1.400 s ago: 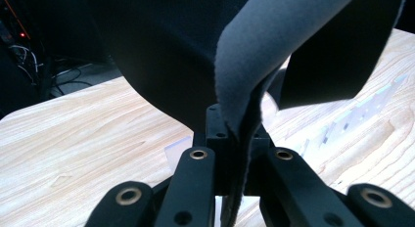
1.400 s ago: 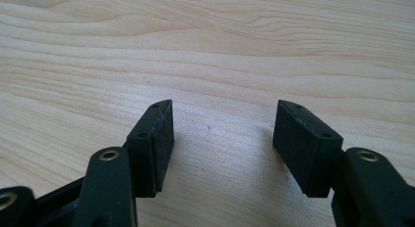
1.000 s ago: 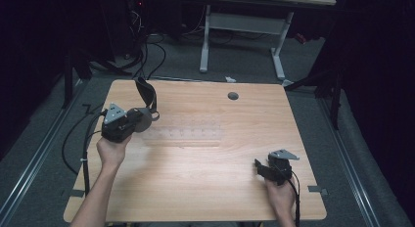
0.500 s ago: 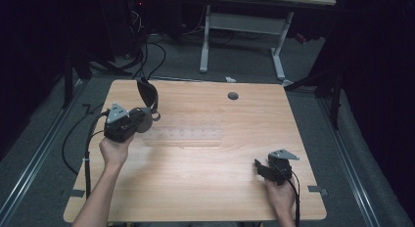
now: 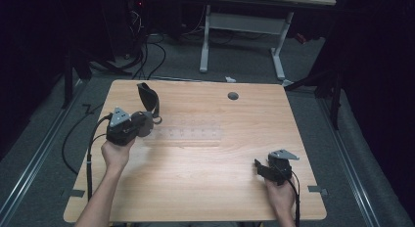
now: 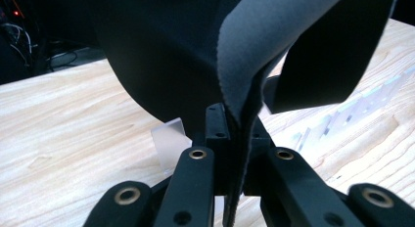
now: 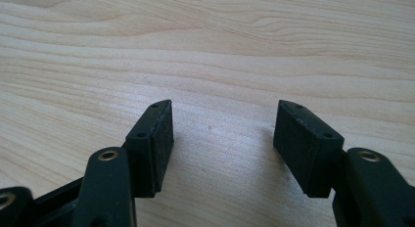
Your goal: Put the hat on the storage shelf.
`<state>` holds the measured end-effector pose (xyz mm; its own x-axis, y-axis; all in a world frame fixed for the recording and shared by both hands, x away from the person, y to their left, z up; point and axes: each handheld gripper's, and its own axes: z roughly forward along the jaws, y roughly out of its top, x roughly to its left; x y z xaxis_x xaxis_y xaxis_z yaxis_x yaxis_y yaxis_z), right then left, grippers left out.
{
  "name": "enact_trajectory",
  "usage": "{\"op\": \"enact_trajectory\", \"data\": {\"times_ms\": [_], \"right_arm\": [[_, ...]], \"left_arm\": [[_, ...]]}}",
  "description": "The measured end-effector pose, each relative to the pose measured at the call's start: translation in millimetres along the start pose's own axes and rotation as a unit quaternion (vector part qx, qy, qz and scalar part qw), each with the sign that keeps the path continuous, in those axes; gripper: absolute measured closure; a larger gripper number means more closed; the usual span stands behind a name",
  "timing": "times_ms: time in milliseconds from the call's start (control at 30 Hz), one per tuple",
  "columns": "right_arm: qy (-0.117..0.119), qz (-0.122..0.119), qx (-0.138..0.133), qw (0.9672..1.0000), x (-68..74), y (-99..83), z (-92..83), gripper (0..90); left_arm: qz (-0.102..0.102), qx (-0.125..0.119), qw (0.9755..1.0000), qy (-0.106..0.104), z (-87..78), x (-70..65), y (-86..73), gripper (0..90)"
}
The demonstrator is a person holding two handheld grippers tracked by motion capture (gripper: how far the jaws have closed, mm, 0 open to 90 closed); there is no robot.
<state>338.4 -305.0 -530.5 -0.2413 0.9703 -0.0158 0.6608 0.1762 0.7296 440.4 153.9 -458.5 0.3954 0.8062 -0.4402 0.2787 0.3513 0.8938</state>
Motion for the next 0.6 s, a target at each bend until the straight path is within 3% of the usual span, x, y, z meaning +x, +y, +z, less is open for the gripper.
{"op": "enact_trajectory", "data": {"times_ms": [367, 500, 600], "right_arm": [[0.000, 0.000, 0.000, 1.0000, 0.1, 0.0, 0.0, 40.3], [0.000, 0.000, 0.001, 1.0000, 0.2, 0.0, -0.1, 40.2], [0.000, 0.000, 0.001, 1.0000, 0.2, 0.0, -0.1, 40.2]], "left_arm": [[-0.019, 0.005, 0.9998, -0.001, -5.2, 5.4, -4.4, 84.5], [-0.024, 0.013, 0.9996, 0.006, -7.5, 8.9, -3.1, 81.2], [-0.027, 0.006, 0.9996, 0.008, -10.6, 9.7, -1.1, 76.8]]}}
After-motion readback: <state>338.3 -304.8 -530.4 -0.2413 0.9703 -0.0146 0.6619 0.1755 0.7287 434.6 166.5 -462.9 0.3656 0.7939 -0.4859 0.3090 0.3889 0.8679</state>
